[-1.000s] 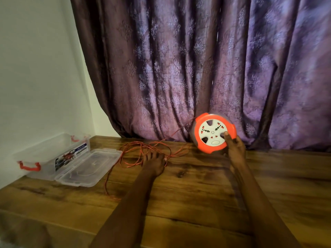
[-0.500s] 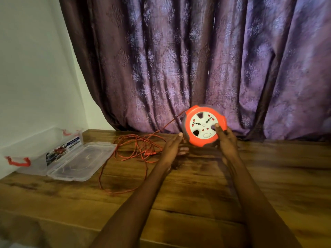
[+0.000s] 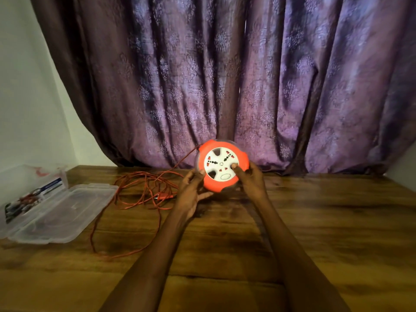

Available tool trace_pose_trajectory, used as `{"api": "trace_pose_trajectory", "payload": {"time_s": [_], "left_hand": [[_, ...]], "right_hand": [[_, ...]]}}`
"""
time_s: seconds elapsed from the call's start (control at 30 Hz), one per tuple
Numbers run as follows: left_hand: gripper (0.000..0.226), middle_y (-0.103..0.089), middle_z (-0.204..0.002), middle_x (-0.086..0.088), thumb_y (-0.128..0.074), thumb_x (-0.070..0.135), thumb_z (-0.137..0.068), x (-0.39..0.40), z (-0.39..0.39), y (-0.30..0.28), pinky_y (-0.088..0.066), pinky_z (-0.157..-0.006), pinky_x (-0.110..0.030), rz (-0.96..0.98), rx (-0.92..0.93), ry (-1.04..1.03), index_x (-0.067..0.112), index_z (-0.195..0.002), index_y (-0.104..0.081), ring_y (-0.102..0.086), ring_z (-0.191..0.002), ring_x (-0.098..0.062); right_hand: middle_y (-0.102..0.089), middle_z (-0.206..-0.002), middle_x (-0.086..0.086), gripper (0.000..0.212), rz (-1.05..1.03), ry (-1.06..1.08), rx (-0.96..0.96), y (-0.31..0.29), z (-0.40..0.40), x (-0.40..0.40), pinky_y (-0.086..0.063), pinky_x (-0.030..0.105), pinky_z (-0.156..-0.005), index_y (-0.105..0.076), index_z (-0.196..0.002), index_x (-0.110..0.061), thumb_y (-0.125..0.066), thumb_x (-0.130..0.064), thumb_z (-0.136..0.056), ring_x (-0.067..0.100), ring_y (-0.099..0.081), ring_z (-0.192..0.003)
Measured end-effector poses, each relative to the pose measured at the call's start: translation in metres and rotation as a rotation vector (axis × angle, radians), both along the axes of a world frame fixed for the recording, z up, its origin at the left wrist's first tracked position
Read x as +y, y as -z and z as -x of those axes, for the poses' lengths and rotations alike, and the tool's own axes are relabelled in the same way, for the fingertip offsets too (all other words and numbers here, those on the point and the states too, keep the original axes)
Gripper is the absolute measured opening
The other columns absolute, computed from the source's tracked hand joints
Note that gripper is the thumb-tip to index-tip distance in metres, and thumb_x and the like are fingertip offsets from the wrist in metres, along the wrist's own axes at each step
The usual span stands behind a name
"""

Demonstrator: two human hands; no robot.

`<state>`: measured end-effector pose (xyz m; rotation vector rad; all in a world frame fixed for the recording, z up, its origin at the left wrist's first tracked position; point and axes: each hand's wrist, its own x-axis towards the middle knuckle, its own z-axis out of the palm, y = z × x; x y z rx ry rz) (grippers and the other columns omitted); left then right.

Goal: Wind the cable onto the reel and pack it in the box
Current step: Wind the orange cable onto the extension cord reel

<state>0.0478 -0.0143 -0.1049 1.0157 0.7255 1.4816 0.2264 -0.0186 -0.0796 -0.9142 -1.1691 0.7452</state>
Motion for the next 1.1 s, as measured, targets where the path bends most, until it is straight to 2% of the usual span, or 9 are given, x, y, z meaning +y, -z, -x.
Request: {"api": "trace_pose_trajectory", "payload": {"time_s": [0.1,0.23,0.4,0.6,0.7,0.8,0.9,0.97,1.1], "left_hand": [[0.022,-0.072,-0.118,-0.011,-0.063,0.022,-0.096,-0.003,0.005,0.000,-0.061,-0.070,-0.042,-0.010,0.048,-0.045,0.016,-0.118,-0.061,-0.068,-0.106,-0.028],[0.036,-0.069,-0.119,-0.018,-0.064,0.022,-0.096,-0.004,0.014,-0.001,-0.060,-0.060,-0.033,-0.024,0.113,-0.110,0.008,-0.129,-0.060,-0.066,-0.099,-0.030],[0.013,-0.071,-0.100,-0.011,-0.062,0.019,-0.098,-0.001,0.020,-0.003,-0.061,-0.063,-0.036,-0.082,0.190,-0.079,0.018,-0.109,-0.068,-0.064,-0.088,-0.028],[0.017,-0.074,-0.092,-0.003,-0.065,0.020,-0.096,-0.004,0.013,0.001,-0.059,-0.052,-0.032,-0.129,0.291,-0.109,0.018,-0.114,-0.064,-0.069,-0.068,-0.016],[0.020,-0.067,-0.106,-0.008,-0.065,0.016,-0.096,-0.008,0.001,0.002,-0.055,-0.049,-0.025,-0.126,0.245,-0.137,0.021,-0.113,-0.057,-0.069,-0.069,-0.009],[0.022,-0.066,-0.115,-0.018,-0.068,0.018,-0.094,-0.010,-0.013,0.006,-0.061,-0.060,-0.034,-0.171,0.220,-0.165,0.026,-0.109,-0.055,-0.068,-0.084,-0.019],[0.034,-0.063,-0.125,-0.027,-0.072,0.027,-0.085,-0.014,-0.019,0.006,-0.056,-0.089,-0.052,-0.249,0.219,-0.213,0.022,-0.114,-0.054,-0.065,-0.106,-0.037],[0.041,-0.062,-0.127,-0.027,-0.071,0.028,-0.084,-0.015,-0.017,0.007,-0.054,-0.094,-0.050,-0.297,0.258,-0.244,0.017,-0.119,-0.053,-0.064,-0.110,-0.033],[0.034,-0.063,-0.123,-0.021,-0.067,0.012,-0.094,-0.008,-0.010,0.011,-0.055,-0.088,-0.038,-0.283,0.265,-0.283,0.008,-0.124,-0.053,-0.062,-0.107,-0.027]], "right_hand": [[-0.048,-0.139,0.006,0.060,-0.226,0.373,-0.667,0.004,-0.008,0.004,-0.042,0.034,-0.102,-0.047,-0.143,-0.024,-0.070,-0.025,-0.087,0.017,-0.048,-0.123],[-0.049,-0.141,0.009,0.053,-0.572,0.363,-1.331,-0.010,-0.007,0.000,-0.040,0.045,-0.098,-0.059,-0.130,-0.039,-0.050,-0.049,-0.079,0.032,-0.046,-0.129],[-0.053,-0.139,0.009,0.044,-0.720,0.365,-1.689,-0.026,-0.011,-0.001,-0.040,0.044,-0.091,-0.056,-0.131,-0.046,-0.044,-0.038,-0.088,0.031,-0.048,-0.124],[-0.061,-0.129,0.010,0.048,-0.764,0.498,-1.916,-0.021,-0.014,-0.001,-0.043,0.042,-0.083,-0.052,-0.134,-0.050,-0.049,-0.031,-0.091,0.032,-0.058,-0.108],[-0.072,-0.102,0.005,0.057,-0.556,0.595,-1.740,-0.022,-0.007,-0.004,-0.038,0.040,-0.078,-0.054,-0.133,-0.044,-0.064,-0.049,-0.077,0.030,-0.059,-0.096],[-0.075,-0.095,0.010,0.063,-0.152,0.625,-1.327,-0.024,0.011,-0.008,-0.044,0.041,-0.082,-0.051,-0.127,-0.040,-0.063,-0.065,-0.070,0.032,-0.065,-0.096],[-0.075,-0.094,0.010,0.054,0.287,0.329,-0.574,-0.037,0.030,-0.013,-0.055,0.038,-0.075,-0.063,-0.110,-0.024,-0.069,-0.062,-0.071,0.029,-0.070,-0.083],[-0.075,-0.075,0.014,0.045,0.463,0.052,-0.031,-0.041,0.037,-0.012,-0.048,0.025,-0.044,-0.068,-0.094,-0.011,-0.071,-0.053,-0.080,0.018,-0.060,-0.044],[-0.073,-0.063,0.013,0.047,0.494,-0.036,0.120,-0.029,0.041,-0.011,-0.030,0.015,-0.035,-0.066,-0.088,-0.005,-0.068,-0.052,-0.086,0.011,-0.041,-0.028]]}}
